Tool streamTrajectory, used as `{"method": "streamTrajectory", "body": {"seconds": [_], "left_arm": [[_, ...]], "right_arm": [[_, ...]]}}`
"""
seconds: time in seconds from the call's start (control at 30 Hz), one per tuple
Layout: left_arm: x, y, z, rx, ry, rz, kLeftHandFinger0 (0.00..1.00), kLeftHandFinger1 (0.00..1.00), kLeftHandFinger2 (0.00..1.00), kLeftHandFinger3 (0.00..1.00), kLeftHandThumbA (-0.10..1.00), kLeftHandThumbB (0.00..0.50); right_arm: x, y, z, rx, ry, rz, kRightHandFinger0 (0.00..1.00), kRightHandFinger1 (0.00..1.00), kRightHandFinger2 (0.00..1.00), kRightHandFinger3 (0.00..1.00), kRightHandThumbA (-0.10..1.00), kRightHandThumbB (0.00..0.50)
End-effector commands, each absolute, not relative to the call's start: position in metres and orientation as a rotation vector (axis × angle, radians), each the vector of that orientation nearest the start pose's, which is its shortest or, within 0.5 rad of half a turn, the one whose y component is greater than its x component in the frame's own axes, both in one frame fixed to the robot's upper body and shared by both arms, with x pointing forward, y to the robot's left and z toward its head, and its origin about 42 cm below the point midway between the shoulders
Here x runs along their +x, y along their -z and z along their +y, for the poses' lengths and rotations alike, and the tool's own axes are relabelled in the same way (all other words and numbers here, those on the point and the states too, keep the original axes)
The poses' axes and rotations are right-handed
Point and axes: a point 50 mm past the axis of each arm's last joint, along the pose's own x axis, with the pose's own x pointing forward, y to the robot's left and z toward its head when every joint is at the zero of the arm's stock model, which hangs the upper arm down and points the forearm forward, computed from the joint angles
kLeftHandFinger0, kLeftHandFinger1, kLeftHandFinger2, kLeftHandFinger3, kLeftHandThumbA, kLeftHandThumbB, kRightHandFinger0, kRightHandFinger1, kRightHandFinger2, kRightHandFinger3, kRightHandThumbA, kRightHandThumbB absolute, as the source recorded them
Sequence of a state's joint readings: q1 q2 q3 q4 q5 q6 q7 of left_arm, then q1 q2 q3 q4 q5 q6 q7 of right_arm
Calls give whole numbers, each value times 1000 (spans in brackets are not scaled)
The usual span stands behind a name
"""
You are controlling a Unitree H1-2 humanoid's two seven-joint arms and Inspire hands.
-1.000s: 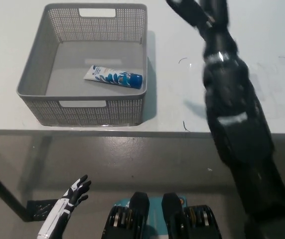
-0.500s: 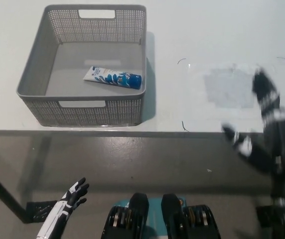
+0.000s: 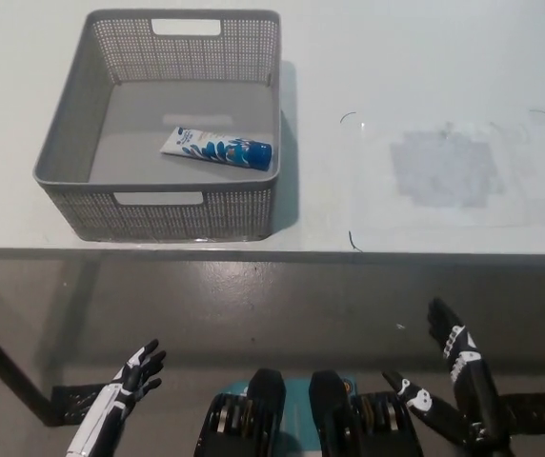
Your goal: Use the right hand to pick up a shampoo and place it into a container on the left side
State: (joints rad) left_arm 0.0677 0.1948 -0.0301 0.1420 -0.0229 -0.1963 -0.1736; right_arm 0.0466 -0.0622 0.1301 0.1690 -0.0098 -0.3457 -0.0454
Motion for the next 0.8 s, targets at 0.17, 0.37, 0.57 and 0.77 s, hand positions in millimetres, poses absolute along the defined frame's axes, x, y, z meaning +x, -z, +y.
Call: {"method": "streamTrajectory", "body": {"seconds": [0.17,0.37,0.57,0.77], "left_arm": [[257,-61,273,152,154,-35,1000,1000,1000,1000,1000,369],[261,-63,274,169,150,-40,1000,1000,1000,1000,1000,375],[261,-64,274,158,151,-42,1000,1000,1000,1000,1000,358],[266,-67,272,166,150,-43,1000,1000,1000,1000,1000,366]], "right_arm": [[279,-56,-204,31,-81,-174,1000,1000,1000,1000,938,381],[279,-50,-203,94,-88,-145,1000,1000,1000,1000,888,384],[276,-44,-201,82,-87,-134,1000,1000,1000,1000,929,398],[279,-45,-202,80,-78,-133,1000,1000,1000,1000,937,423]]}}
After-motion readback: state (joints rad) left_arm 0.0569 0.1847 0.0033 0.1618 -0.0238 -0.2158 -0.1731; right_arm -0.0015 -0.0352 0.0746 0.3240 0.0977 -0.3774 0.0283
